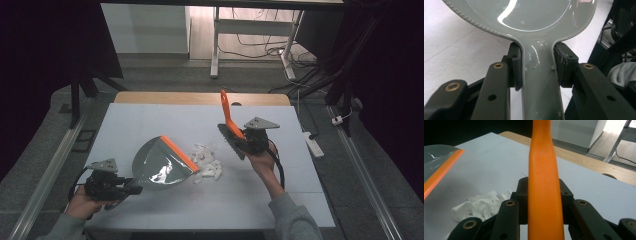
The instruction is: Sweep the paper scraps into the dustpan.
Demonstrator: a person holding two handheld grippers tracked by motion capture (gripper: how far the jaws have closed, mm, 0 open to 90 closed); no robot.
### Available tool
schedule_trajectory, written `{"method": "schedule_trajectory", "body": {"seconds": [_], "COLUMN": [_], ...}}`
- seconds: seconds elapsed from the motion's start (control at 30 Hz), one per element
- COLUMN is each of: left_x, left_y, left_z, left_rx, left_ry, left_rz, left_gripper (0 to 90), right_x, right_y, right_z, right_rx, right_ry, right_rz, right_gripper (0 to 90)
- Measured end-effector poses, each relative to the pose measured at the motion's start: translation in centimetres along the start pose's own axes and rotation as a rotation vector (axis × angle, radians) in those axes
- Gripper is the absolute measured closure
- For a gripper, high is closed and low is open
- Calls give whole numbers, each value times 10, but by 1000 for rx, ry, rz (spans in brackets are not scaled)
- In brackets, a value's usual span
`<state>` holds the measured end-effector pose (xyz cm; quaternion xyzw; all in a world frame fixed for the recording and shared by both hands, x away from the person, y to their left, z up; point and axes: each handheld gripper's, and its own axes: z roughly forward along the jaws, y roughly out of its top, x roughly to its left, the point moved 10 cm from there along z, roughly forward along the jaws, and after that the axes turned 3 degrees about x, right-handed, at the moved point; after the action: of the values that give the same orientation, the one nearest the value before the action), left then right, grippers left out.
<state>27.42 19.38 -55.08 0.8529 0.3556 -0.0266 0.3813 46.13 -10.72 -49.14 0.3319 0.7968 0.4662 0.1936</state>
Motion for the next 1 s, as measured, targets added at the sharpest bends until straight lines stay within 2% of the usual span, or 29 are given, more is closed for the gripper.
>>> {"method": "schedule_trajectory", "body": {"seconds": [0.43, 0.6, 0.83, 1.0], "left_x": [-4, -4, -1, 0], "left_y": [-17, -24, -35, -37], "left_z": [2, 5, 10, 10], "left_rx": [81, 107, 172, 180], "left_ry": [-30, -35, -23, -25], "left_rz": [41, 41, 42, 36], "left_gripper": [612, 611, 611, 611], "right_x": [-2, -2, 0, 2], "right_y": [-6, -7, -11, -13], "right_z": [12, 16, 26, 36], "right_rx": [30, 37, 60, 80], "right_ry": [-5, -3, 0, 5], "right_rz": [0, 3, -8, -11], "right_gripper": [698, 698, 698, 698]}}
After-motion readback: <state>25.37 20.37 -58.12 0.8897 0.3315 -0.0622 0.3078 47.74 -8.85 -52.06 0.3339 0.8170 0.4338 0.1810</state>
